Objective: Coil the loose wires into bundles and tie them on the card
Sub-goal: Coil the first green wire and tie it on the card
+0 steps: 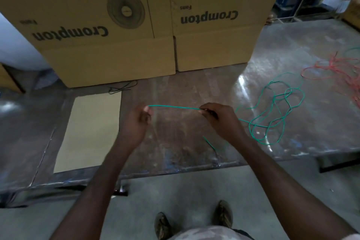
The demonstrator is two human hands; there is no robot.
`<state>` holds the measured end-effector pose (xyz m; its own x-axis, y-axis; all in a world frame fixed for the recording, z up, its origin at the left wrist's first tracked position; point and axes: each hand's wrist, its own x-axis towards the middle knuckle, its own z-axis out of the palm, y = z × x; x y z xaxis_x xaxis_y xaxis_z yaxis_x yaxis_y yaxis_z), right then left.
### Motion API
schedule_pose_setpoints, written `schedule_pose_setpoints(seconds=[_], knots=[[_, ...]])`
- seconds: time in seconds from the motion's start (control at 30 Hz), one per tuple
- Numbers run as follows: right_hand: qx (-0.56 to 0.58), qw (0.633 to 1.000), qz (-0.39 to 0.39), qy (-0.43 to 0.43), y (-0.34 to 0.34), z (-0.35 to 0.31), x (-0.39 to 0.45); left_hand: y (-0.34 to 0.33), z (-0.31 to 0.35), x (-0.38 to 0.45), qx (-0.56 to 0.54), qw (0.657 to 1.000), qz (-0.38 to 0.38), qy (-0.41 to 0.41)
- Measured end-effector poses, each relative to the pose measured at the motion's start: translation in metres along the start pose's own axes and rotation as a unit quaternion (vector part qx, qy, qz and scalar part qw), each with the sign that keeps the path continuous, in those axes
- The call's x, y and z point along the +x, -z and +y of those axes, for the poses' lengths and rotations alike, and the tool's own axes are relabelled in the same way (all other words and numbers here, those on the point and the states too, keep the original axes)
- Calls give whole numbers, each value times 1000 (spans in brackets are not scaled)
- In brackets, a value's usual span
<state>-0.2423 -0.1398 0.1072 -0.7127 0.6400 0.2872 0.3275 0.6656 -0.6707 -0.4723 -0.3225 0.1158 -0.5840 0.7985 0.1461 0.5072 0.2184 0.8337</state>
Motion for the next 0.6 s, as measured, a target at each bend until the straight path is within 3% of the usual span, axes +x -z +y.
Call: schedule_pose_setpoints(seconds=[0.07,0.13,0.27,0.37,0.43,0.53,0.6], knots=[[18,1000,-7,-9,9,8,1,13,-9,8,-143,985,32,93],[-5,1000,-19,-6,17,17,4,28,-24,15,-290,937,71,182],[-66,998,-20,1,34,43,6,80,-68,31,-563,768,107,285],[-98,995,-26,-11,47,60,4,109,-98,37,-611,685,218,330],[-111,993,-42,-15,45,62,2,113,-104,39,-615,677,239,328],[-112,990,-84,15,20,47,3,87,-77,43,-616,723,150,275],[-91,986,-129,47,0,29,4,55,-50,46,-609,743,133,242]])
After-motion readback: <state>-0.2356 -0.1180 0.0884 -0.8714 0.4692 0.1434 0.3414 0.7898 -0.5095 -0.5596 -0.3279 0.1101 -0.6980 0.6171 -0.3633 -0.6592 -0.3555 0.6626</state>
